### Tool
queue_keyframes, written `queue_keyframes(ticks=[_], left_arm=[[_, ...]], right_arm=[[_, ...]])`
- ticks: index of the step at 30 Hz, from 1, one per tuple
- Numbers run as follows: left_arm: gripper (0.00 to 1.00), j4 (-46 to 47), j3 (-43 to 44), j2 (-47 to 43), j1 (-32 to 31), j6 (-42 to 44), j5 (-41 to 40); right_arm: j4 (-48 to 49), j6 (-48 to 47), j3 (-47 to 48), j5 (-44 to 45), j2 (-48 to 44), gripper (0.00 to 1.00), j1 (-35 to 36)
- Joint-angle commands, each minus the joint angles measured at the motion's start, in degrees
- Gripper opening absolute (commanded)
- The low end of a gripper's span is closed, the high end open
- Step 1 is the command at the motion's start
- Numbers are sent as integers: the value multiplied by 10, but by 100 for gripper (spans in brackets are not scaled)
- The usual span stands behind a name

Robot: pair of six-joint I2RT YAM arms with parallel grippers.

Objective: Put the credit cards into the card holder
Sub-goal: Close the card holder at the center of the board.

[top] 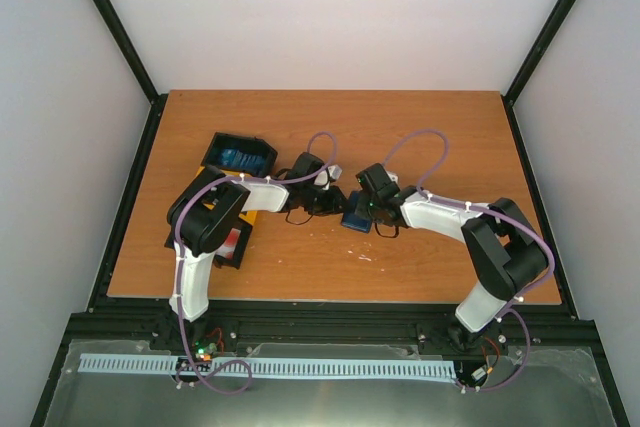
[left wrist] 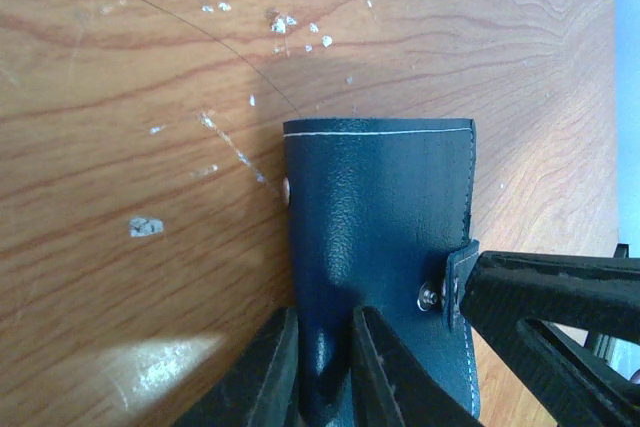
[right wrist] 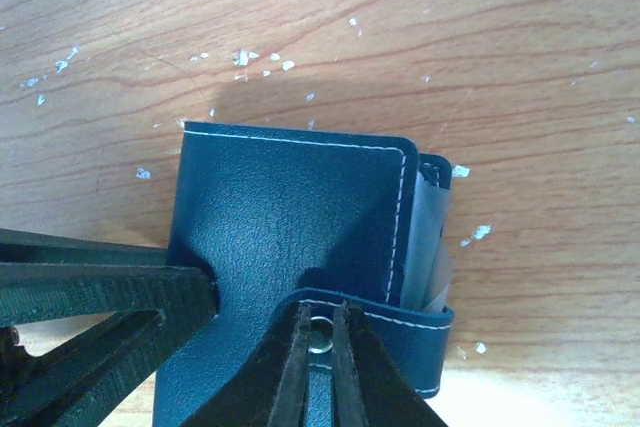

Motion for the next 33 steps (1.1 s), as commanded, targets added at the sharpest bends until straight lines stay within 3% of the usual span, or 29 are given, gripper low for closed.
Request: queue_keyframes(ticks=[1, 21, 33], left_arm=[[17, -171, -45, 82, -7, 20, -113], [17, -167, -47, 82, -7, 20, -109], [16, -165, -46, 82, -7, 19, -108]], right_arm=[[23, 5, -10, -3, 9, 9, -9], [71, 10, -32, -59, 19, 9, -15], [24, -10, -22, -74, 7, 9, -15]])
